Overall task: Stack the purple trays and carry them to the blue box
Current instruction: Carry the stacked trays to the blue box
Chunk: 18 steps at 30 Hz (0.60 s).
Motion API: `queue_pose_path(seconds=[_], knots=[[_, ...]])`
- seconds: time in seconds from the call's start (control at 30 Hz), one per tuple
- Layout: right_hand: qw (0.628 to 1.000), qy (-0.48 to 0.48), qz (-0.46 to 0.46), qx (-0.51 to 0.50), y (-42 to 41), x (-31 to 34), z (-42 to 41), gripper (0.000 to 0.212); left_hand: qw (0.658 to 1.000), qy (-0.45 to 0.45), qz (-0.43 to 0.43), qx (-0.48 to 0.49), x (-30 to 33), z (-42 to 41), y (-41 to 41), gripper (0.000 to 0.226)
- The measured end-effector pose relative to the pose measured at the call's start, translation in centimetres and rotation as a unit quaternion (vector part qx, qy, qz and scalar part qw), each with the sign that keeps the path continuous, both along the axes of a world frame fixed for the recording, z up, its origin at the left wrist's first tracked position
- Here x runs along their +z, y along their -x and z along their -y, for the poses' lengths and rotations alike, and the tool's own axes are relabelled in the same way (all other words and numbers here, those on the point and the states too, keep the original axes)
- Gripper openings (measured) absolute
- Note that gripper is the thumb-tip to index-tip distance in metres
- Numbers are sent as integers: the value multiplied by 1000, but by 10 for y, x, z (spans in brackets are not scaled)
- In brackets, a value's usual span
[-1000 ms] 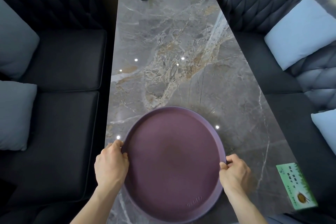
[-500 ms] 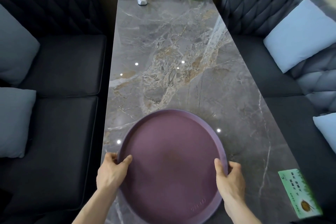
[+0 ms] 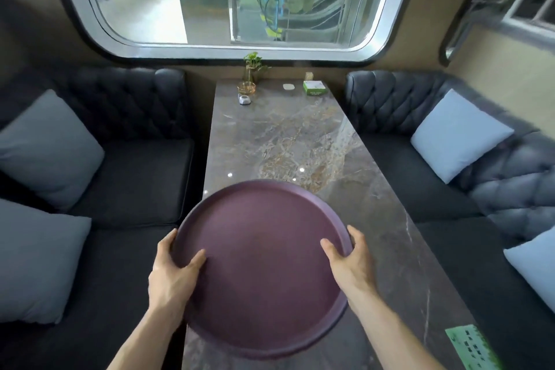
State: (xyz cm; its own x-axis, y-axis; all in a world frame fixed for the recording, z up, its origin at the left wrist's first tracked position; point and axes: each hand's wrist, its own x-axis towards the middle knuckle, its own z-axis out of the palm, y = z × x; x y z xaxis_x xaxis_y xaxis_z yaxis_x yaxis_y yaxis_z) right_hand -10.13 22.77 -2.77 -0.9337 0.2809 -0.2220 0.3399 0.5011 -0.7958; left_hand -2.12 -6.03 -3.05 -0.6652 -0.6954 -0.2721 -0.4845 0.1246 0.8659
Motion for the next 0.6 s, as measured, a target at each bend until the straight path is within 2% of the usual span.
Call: queue_pose_path(seconds=[0.33, 0.6], knots=[[994, 31, -100, -26, 1, 118, 3, 64, 994, 0, -108, 3, 119, 11, 16, 72], [988, 42, -141, -46, -9, 172, -49, 61, 990, -1, -141, -15, 175, -38, 21, 67]])
